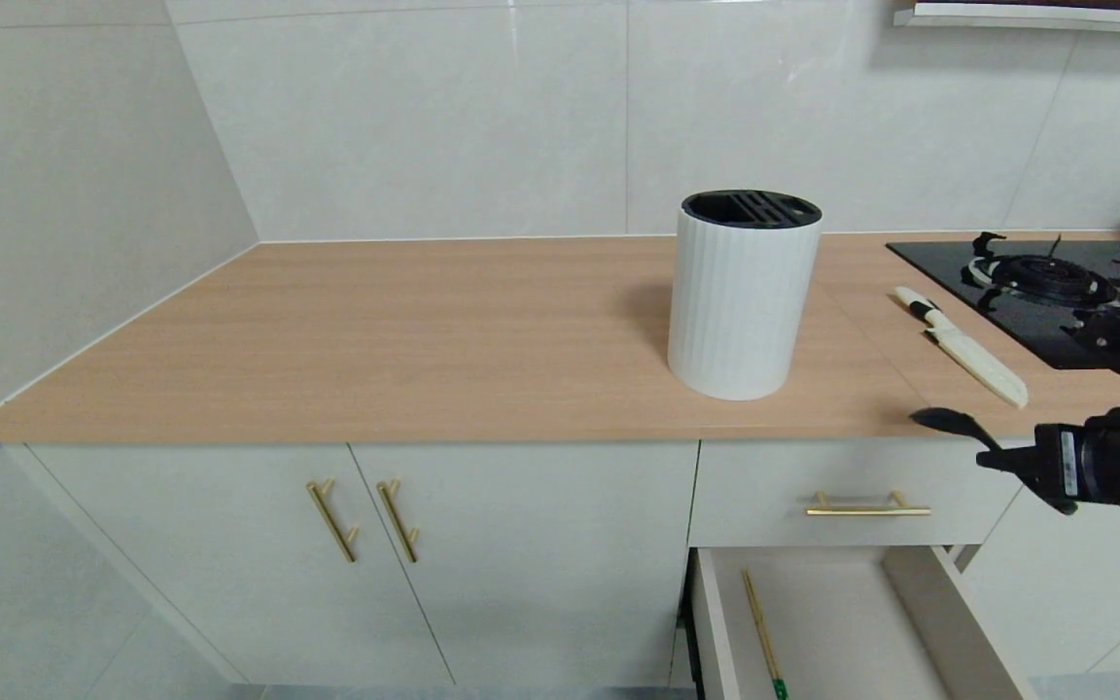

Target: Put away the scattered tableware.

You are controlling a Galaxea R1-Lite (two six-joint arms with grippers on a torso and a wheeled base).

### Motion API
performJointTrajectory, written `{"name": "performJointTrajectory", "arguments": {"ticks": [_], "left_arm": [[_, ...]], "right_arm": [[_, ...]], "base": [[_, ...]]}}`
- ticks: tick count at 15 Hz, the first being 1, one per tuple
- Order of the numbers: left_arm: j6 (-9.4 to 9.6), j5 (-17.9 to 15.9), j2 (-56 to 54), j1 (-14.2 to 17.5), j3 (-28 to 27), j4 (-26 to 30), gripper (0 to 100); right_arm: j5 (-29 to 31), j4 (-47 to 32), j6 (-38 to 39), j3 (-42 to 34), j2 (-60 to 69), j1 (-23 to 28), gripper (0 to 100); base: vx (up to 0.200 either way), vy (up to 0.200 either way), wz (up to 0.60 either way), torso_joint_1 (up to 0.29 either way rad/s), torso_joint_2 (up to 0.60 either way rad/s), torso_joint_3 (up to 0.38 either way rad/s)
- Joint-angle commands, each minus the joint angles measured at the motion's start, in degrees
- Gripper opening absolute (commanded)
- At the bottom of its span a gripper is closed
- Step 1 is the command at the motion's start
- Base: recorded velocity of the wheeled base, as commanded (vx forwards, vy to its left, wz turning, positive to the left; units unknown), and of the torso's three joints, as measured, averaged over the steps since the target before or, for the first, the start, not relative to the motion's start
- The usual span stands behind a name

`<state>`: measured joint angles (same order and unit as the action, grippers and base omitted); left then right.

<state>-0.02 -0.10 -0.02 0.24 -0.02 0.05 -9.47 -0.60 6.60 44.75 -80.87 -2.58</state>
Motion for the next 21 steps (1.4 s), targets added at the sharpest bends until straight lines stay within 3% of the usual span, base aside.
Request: {"name": "performJointTrajectory", "arguments": {"ticks": [1, 9, 21], "left_arm": [[0.02, 0.0, 0.0, 0.0, 0.0, 0.0, 100], [0.02, 0.0, 0.0, 0.0, 0.0, 0.0, 100], [0.02, 0.0, 0.0, 0.0, 0.0, 0.0, 100]], "right_arm": [[0.0, 0.2, 0.0, -6.4, 6.6, -3.4, 0], [-0.1, 1.8, -2.6, -11.9, 2.9, -7.2, 0], [3.1, 4.6, -2.6, -12.5, -6.4, -6.8, 0]], "base": [[0.000, 0.000, 0.00, 0.000, 0.00, 0.000], [0.000, 0.000, 0.00, -0.128, 0.32, 0.193], [0.000, 0.000, 0.00, -0.133, 0.45, 0.310]]}}
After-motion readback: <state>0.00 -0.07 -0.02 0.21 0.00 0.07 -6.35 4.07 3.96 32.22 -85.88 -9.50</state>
